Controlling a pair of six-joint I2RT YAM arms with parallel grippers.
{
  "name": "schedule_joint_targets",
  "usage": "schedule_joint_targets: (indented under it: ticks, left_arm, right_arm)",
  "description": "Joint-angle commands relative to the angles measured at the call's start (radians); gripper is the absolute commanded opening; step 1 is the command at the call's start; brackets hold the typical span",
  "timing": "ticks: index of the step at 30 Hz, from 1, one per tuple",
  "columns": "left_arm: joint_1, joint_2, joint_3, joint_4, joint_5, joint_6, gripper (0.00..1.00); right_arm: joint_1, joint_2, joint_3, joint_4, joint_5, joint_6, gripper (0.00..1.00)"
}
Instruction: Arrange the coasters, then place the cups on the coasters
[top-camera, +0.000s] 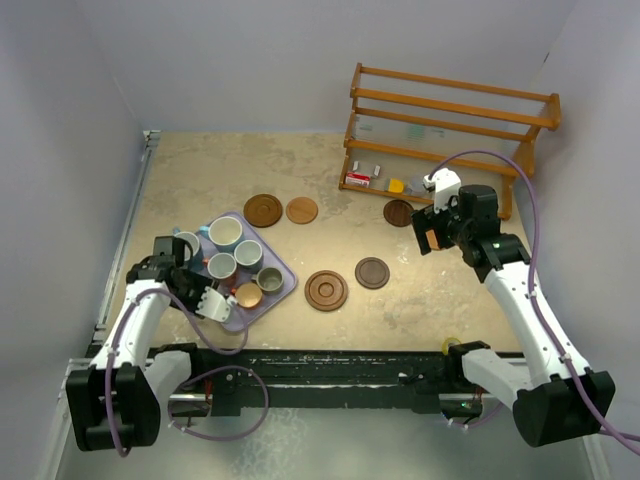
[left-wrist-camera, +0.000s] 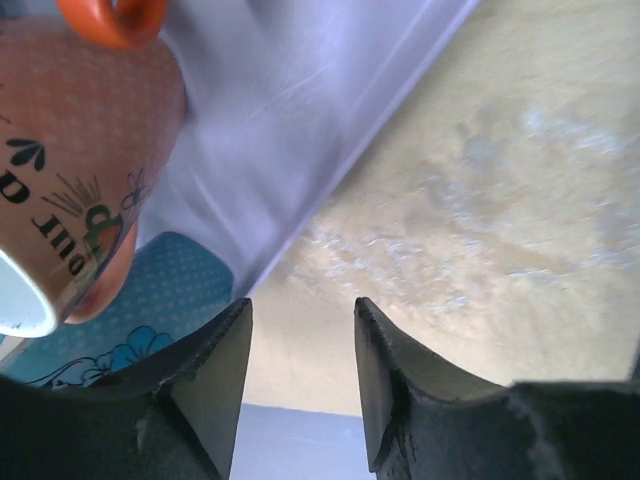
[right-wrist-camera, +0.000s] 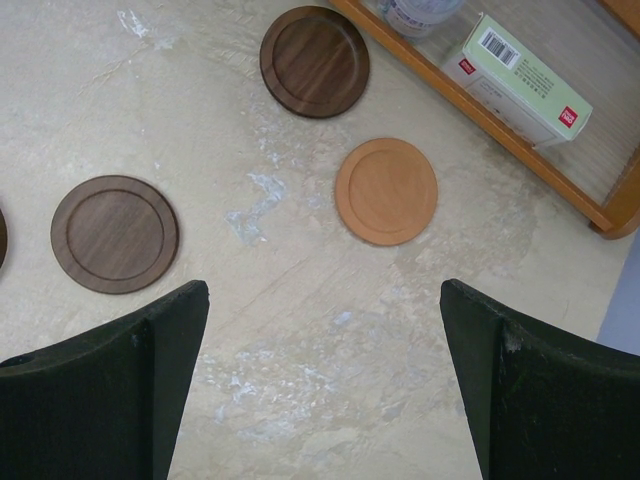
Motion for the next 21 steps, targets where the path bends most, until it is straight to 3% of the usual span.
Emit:
schedule_joint_targets:
  ticks: [1, 9, 13, 17, 21]
  left_arm:
    - [0.006, -0.059, 0.014, -0.197, 0.125, -0.043, 0.45]
    - [-0.02, -0.1, 0.032, -0.294, 0.251, -0.06, 0.5]
    - [-0.071, -0.077, 0.037, -0.272, 0.237, -0.153, 0.54]
    - [-0.081, -0.048, 0.04, -0.258, 0.234, -0.236, 0.68]
    - [-0.081, -0.044, 0.048, -0.235, 0.253, -0.321, 0.72]
  right_arm:
    - [0.003, -0.013, 0.035, 0.011, -0.004, 0.001, 1.0]
    - [0.004, 0.0, 0.036, 0.014, 0.014, -0.003, 1.0]
    - [0.014, 0.007, 0.042, -0.008, -0.077, -0.032, 1.0]
    - [0.121, 0.029, 0.034, -0.006, -0.11, -0.101, 1.0]
    - [0.279, 0.086, 0.035, 0.028, -0.116, -0.15, 1.0]
